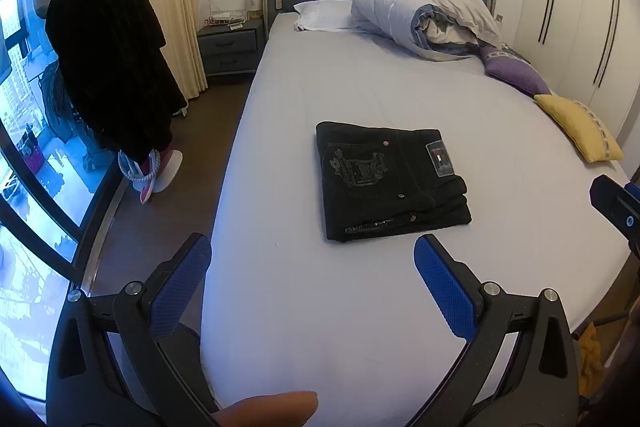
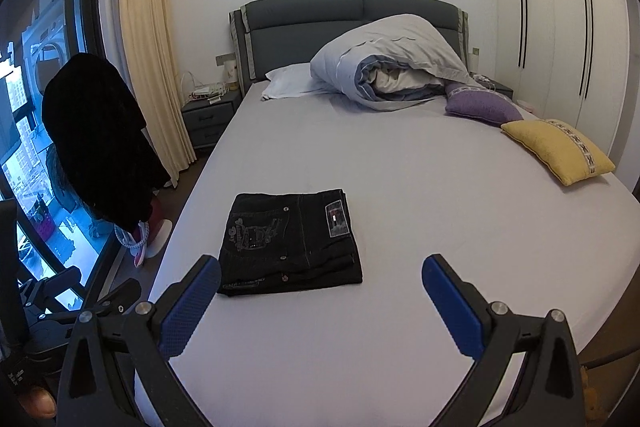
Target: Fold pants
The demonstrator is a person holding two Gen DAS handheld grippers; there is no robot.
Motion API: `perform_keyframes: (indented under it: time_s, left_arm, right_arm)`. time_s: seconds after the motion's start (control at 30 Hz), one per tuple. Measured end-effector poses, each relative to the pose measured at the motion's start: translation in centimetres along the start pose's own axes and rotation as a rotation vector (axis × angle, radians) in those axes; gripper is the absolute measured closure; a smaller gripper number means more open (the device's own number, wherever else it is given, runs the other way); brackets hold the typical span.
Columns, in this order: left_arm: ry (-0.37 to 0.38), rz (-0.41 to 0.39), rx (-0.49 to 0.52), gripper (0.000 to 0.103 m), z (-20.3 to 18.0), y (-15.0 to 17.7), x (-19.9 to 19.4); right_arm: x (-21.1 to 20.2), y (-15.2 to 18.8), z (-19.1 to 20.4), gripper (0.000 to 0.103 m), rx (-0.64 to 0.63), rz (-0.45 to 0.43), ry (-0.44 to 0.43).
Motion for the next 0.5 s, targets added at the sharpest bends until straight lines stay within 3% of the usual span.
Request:
perform_keyframes:
  time_s: [0.5]
  left_arm:
    - [0.007,0.014,-0.010,0.000,-0.09,0.27,0.41]
  right_arm:
    - [0.34,0.32,0.54,0.000,-0.003,0.031,-0.001]
Point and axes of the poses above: each gripper's, at about its wrist camera, not at the fingertips, and x roughly the way its jaws point, z to its left, y to its underside, the point moved 1 cm from there along x, roughly the way its jaws point, and after that the axes turned 6 degrees about -y, right-handed, at the moved point
